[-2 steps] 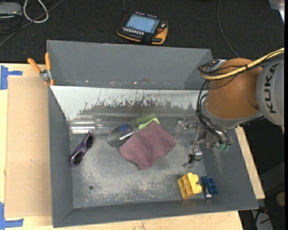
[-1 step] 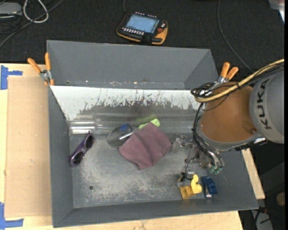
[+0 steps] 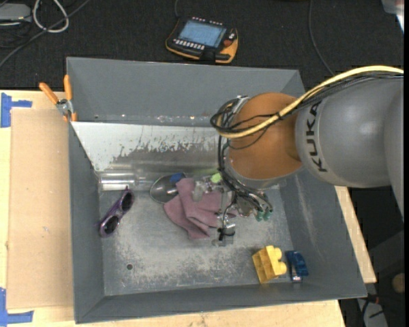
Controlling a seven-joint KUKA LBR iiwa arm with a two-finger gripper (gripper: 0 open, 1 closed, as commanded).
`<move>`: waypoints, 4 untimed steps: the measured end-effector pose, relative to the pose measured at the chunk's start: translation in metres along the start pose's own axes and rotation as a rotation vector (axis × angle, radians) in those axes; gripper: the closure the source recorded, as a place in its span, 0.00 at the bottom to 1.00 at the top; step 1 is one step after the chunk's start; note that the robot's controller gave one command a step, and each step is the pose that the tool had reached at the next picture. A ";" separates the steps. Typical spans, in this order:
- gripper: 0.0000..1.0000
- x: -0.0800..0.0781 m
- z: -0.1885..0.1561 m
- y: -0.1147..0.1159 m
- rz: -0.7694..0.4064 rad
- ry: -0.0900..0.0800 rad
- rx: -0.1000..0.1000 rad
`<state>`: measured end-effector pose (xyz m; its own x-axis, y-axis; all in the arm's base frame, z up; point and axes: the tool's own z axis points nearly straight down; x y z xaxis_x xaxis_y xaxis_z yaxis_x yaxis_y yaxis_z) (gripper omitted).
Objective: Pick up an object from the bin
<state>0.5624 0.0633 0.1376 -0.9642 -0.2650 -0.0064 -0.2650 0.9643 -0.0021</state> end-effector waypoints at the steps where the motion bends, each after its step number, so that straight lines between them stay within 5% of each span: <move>1: 0.00 0.042 0.052 -0.042 0.134 0.005 0.002; 2: 0.00 0.047 0.056 -0.063 0.169 0.011 0.001; 3: 1.00 0.077 0.065 -0.099 0.177 0.013 0.000; 4: 1.00 0.077 0.065 -0.099 0.177 0.013 0.000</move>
Offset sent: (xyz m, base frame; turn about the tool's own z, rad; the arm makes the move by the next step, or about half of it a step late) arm 0.0039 -0.0242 -0.0160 0.1671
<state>0.5151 -0.0526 0.0726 -0.9958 -0.0912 0.0058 -0.0913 0.9958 -0.0017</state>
